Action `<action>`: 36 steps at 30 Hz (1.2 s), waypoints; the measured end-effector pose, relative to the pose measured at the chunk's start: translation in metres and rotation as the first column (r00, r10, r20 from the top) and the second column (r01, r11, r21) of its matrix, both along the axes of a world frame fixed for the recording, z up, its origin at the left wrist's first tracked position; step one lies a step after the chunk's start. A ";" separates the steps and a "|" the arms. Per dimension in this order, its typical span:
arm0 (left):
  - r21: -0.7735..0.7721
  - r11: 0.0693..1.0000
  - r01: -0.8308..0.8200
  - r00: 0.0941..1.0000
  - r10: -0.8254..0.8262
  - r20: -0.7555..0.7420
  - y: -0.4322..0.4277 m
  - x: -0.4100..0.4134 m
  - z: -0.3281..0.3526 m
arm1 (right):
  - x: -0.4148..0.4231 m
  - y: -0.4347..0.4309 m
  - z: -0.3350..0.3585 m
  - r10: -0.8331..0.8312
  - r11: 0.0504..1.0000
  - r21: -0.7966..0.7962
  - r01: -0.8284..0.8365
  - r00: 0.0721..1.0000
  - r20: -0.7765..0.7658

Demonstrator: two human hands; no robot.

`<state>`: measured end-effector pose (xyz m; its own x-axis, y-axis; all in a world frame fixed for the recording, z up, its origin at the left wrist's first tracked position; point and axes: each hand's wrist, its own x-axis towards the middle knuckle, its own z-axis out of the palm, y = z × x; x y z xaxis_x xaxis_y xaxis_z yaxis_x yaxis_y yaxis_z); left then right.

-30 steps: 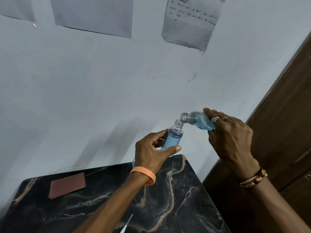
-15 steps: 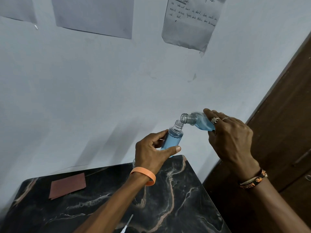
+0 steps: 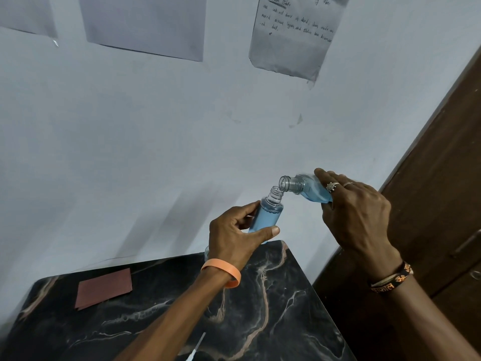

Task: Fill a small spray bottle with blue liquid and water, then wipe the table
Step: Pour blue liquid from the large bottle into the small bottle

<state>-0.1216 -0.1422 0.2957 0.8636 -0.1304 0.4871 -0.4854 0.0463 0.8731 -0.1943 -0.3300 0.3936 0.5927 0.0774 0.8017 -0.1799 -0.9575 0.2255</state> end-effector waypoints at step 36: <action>-0.002 1.000 -0.004 1.000 0.004 0.001 0.000 0.000 -0.003 | -0.001 -0.001 -0.003 -0.009 1.000 0.010 0.009 1.000 -0.017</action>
